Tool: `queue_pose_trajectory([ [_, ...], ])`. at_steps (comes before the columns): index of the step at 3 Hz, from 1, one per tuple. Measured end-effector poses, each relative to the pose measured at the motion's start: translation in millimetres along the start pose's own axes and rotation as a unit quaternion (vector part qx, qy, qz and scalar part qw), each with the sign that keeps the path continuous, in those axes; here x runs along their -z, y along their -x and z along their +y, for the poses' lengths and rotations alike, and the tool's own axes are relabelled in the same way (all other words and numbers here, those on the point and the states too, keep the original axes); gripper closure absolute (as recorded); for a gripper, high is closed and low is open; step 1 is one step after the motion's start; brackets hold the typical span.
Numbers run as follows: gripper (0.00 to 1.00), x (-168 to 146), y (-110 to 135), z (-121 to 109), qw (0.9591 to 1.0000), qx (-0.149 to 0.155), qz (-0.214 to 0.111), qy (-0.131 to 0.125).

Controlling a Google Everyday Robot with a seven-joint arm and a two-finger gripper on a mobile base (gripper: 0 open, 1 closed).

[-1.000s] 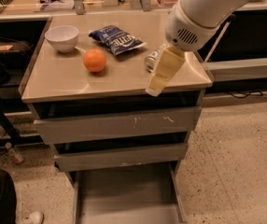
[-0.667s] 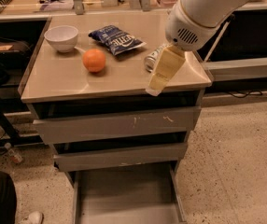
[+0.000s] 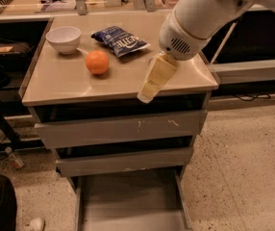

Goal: Place orange into bottom drawer

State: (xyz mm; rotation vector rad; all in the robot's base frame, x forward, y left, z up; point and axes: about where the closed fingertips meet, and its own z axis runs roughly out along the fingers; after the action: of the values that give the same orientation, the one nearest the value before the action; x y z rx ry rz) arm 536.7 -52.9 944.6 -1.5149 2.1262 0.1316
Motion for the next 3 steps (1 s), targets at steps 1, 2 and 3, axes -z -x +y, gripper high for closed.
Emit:
queue_pose_trajectory([
  [1,0.0,-33.3,35.9,3.9,0.9991,0.009,-0.034,0.023],
  [2,0.0,-98.9,96.4,7.5,0.9955,0.025,-0.064,0.065],
  [3,0.0,-101.9,98.2,8.8,0.9953,0.026,-0.064,0.067],
])
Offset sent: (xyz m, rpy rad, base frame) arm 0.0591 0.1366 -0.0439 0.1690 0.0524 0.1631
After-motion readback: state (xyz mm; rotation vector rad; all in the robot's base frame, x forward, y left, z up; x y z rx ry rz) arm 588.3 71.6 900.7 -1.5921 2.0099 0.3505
